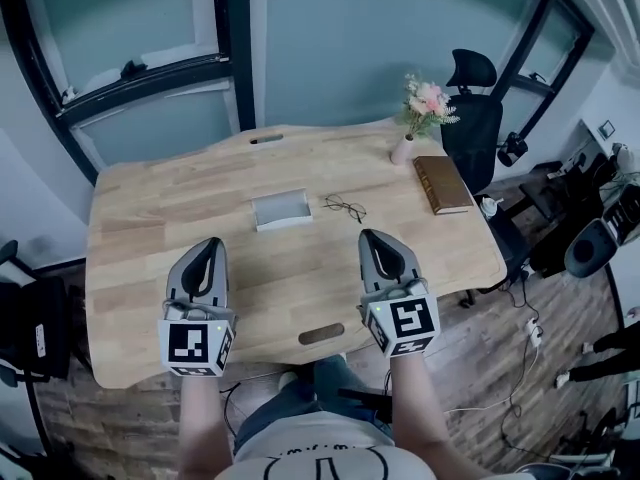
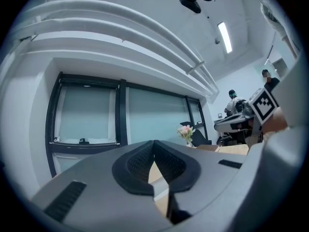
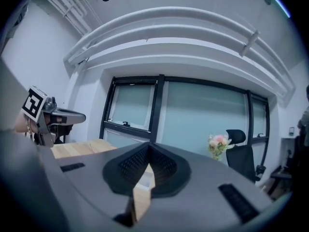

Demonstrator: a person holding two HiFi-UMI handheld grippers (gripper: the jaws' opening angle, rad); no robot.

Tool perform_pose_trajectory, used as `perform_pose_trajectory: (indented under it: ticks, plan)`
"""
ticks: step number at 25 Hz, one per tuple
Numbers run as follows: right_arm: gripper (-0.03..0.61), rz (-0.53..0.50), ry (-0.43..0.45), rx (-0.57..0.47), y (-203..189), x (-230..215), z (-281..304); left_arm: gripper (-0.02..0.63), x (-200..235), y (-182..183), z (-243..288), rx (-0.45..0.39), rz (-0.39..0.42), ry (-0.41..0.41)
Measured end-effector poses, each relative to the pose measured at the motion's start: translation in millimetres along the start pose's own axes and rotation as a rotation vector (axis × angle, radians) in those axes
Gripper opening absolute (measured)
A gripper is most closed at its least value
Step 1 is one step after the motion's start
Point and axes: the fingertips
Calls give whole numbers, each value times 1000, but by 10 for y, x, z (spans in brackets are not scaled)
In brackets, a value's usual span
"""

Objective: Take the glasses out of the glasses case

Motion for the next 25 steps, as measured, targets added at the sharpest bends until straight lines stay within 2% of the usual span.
perform_pose_trajectory:
  ticks: [11, 25]
  plan:
    - [11, -43, 23, -90, 406, -110, -260, 15, -112, 349, -227, -83, 20, 79]
    - [11, -78, 11, -186, 809, -286, -646, 15, -368, 681, -347, -136, 63, 101]
Point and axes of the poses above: the fingertips, and each gripper's own axes: z forward along the fingers, x to its left, y out of its top, and after that the axes turned 5 degrees about -z, right-handed
